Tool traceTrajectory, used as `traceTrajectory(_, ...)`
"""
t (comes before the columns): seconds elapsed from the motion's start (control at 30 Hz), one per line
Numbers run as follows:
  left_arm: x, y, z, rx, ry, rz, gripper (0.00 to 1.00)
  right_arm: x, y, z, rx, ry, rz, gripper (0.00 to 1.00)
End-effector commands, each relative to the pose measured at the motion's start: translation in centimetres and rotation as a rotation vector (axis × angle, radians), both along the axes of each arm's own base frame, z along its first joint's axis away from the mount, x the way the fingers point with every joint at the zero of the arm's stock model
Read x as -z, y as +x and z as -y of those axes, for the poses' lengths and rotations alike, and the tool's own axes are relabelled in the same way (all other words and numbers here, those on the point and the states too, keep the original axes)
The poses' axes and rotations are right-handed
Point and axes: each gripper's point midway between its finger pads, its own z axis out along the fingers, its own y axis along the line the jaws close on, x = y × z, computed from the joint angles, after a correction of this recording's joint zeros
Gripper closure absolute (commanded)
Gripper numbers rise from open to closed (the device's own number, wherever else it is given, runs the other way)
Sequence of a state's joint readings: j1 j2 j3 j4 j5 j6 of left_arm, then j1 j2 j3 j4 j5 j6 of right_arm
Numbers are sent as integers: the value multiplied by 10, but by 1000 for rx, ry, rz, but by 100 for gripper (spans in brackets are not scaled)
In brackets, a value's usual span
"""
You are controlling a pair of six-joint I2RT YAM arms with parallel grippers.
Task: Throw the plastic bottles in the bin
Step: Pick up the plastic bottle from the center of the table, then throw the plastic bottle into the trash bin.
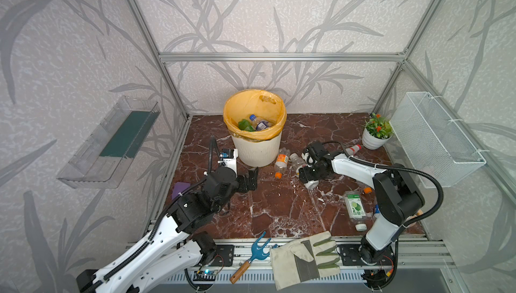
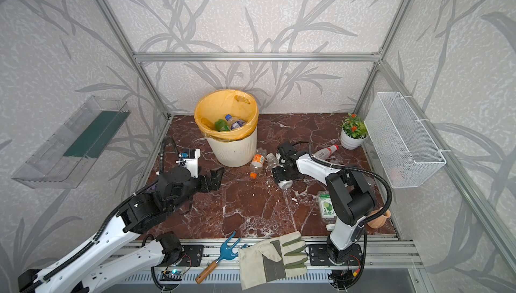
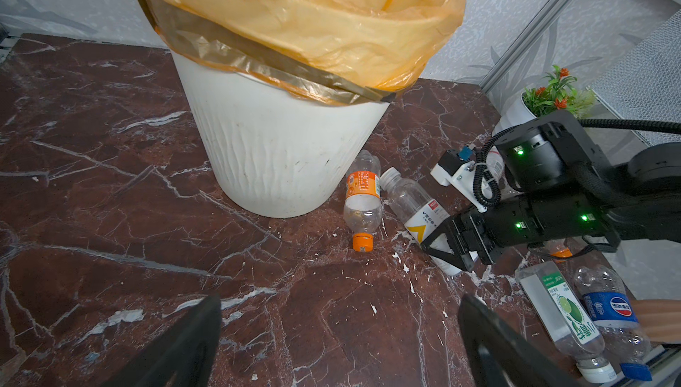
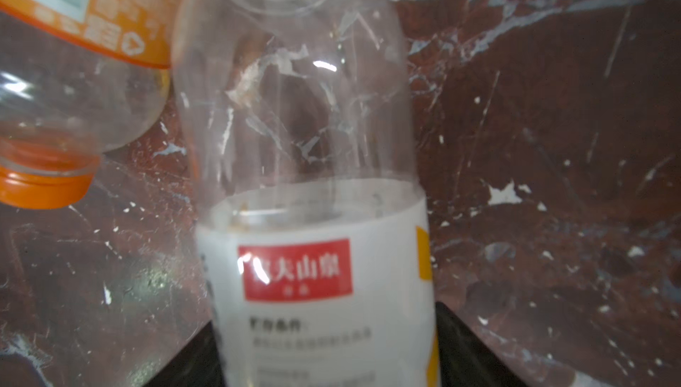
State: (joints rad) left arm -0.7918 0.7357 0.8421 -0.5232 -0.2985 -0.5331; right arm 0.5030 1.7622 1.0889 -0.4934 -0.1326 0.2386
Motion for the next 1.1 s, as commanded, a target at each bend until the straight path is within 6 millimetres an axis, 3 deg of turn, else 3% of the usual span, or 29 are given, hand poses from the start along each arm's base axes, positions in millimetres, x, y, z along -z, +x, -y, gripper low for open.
traceTrajectory(0.0, -4, -3, -2, 0, -3, 4, 0, 3, 6, -5, -9, 8, -13, 21)
traceTrajectory(0.13, -2, -3, -3, -4, 3, 1, 1, 5, 1, -3, 2, 13, -10, 39)
traceTrajectory(0.23, -2, -3, -5, -8, 11, 2, 1, -11, -4, 3, 14, 28, 34, 46)
traceTrajectory(0.73, -5, -5, -19, -61, -8, 34, 1, -216, -32, 9, 57, 370, 476, 47)
traceTrajectory(0.9, -5, -7, -21, -69, -24, 34, 1, -276, -33, -14, 19, 513, 550, 49)
traceTrajectory(1.07, -4, -7, -20, -63, -30, 27, 1, -338, -13, -52, -41, 629, 624, 49)
